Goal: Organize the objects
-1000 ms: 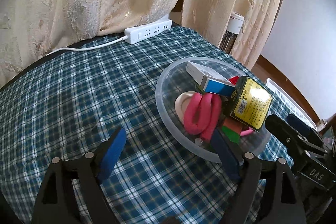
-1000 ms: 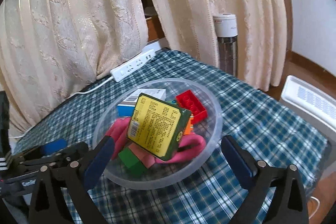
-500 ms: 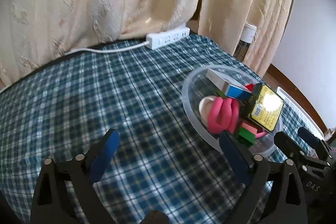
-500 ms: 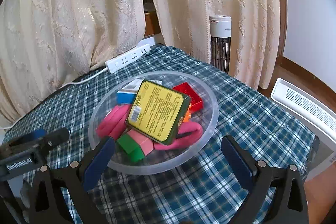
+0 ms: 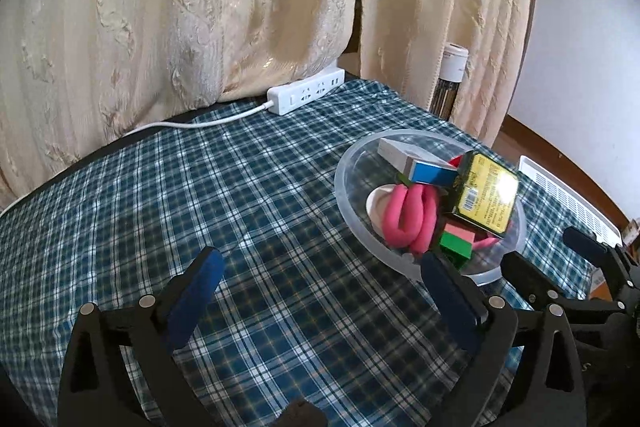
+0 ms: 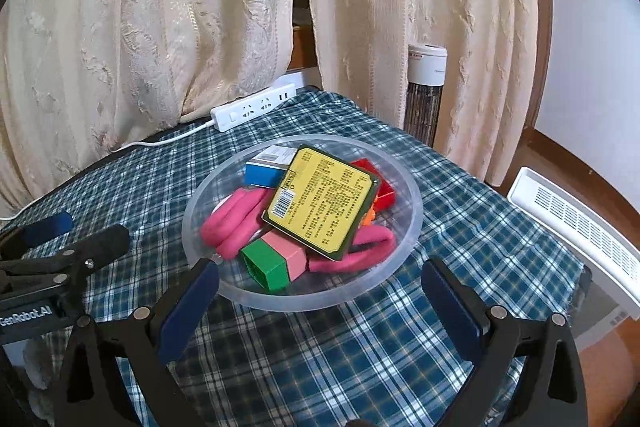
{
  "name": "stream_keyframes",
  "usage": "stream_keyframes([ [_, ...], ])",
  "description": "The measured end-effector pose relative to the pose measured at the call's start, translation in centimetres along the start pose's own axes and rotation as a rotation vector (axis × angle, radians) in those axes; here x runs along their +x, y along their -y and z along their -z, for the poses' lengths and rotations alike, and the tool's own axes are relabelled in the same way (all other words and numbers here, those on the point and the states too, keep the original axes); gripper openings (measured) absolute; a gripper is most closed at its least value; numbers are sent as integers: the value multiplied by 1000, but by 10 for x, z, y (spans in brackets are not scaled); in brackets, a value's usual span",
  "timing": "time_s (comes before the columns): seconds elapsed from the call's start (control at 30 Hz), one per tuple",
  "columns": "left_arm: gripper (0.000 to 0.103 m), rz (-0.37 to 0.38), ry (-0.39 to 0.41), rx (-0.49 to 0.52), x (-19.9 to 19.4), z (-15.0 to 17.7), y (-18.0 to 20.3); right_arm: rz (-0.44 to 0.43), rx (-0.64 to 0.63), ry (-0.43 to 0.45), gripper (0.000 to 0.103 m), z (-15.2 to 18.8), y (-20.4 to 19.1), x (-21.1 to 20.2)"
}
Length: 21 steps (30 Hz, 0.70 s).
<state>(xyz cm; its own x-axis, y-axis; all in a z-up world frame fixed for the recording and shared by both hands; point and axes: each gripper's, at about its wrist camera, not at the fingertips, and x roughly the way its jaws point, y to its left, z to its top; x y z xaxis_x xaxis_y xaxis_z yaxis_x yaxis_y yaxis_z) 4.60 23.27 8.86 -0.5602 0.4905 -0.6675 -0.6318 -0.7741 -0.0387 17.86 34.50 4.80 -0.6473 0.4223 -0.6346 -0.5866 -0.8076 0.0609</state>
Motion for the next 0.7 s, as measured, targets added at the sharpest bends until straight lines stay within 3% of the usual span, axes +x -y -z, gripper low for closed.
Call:
stream_keyframes([
  [0.43,100,-61,16,97,-5,9,17,74,15,-44,103,13,16,9],
  [0.7,100,-57,-11,80,1,10,15,75,17,-48,103,13,17,10],
])
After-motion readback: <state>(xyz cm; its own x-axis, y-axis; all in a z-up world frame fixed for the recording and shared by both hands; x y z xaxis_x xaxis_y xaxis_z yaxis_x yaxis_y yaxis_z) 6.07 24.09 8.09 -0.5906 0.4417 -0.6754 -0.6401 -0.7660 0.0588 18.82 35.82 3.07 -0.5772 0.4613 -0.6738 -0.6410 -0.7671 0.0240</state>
